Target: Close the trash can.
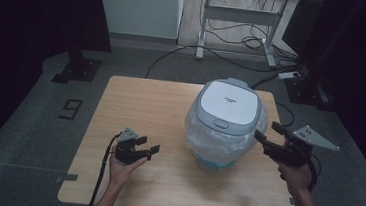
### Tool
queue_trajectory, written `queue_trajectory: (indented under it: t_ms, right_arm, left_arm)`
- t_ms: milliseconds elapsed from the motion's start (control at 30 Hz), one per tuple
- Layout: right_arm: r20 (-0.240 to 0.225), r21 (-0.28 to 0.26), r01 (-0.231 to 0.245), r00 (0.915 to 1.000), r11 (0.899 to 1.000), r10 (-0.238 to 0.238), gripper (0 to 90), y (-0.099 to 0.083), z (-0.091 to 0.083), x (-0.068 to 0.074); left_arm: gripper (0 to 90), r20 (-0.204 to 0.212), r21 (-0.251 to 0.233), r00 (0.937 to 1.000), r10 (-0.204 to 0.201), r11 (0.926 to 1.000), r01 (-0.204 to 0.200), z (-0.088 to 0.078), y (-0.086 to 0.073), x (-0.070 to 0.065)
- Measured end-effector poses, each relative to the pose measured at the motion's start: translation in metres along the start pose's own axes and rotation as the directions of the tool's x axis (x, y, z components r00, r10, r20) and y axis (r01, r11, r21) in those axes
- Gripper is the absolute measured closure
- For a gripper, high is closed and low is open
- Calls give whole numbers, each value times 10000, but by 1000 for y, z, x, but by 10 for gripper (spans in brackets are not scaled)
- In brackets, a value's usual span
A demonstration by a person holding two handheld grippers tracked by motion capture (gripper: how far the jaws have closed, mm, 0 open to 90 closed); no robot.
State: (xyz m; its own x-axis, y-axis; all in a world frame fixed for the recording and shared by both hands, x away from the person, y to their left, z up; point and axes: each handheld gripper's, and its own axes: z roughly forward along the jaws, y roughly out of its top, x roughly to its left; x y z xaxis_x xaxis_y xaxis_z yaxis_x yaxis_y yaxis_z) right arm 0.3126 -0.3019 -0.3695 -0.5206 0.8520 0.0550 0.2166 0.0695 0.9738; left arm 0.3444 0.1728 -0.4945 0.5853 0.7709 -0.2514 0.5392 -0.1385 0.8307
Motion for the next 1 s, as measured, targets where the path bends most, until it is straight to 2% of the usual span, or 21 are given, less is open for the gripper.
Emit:
queue_trajectory:
  t_ms: [100,267,567,800,933,1000]
  right_arm:
    - [228,14,-137,9996,9999,137,259,-17,-9,-9]
    - [444,181,-636,9970,9978,627,259,-44,-15,-25]
    - [794,808,-1064,9918,9910,1000,257,-89,-13,-38]
    - [1073,1567,-1419,9862,9774,1259,258,-122,-9,-48]
    - [1199,2209,-1463,9853,9643,1220,256,-139,-3,-52]
    - [1248,2460,-1646,9827,9552,1372,259,-146,0,-55]
  left_arm:
    - [303,-66,125,10000,38,9999,-38,3,-2,1]
    - [302,-148,258,9998,99,9996,-96,4,-3,2]
    - [300,-108,348,9999,108,9993,-104,5,-4,3]
    - [299,-162,461,9998,116,9989,-108,6,-5,5]
    - [298,-192,610,9997,133,9981,-121,9,-8,7]
    - [298,-225,672,9996,146,9977,-131,9,-8,8]
